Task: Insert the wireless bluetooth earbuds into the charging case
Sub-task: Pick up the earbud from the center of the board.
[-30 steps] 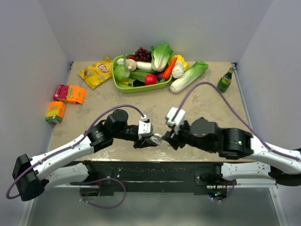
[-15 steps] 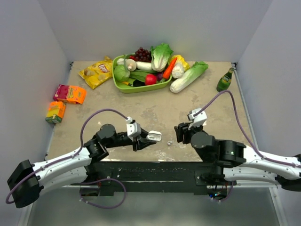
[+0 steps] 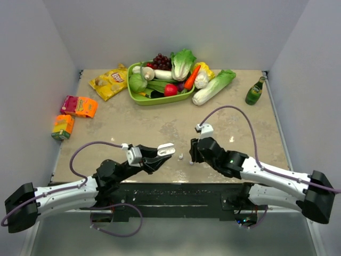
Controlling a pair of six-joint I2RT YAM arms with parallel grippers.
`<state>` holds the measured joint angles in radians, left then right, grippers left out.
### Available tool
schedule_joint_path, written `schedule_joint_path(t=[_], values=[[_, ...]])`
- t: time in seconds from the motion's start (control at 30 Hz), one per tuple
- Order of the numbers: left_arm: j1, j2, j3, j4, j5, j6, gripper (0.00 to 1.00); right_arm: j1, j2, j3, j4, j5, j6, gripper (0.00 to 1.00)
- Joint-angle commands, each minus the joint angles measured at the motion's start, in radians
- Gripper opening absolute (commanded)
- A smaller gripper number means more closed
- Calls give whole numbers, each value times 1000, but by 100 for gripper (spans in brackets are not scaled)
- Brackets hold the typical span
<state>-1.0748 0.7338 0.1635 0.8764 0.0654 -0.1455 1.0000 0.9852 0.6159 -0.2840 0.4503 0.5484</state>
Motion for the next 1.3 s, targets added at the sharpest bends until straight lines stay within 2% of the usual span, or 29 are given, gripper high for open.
schedule_joint_path(t=[0.0,0.13,0.17,0.3,0.53,0.67,0.87,1.27], values=[[-7,-62,-59,128,-124,9,0,-3,99,-48,137,-199,38,39],[-7,-85,-84,116,-134,-2,0,-3,119,-87,186,-206,65,23],[-7,-86,-87,111,-136,-2,0,-3,124,-88,184,-205,68,15],[-7,-79,-88,108,-133,3,0,-3,173,-85,180,-190,81,4],[-7,-56,-90,114,-124,1,0,-3,176,-64,77,-104,114,7],[-7,-53,-97,118,-131,-3,0,-3,167,-61,26,-47,154,0],[-7,-48,-102,119,-131,-5,0,-3,256,-39,19,-55,176,0],[-7,-60,-122,119,-130,-8,0,-3,308,-31,78,-105,156,0]])
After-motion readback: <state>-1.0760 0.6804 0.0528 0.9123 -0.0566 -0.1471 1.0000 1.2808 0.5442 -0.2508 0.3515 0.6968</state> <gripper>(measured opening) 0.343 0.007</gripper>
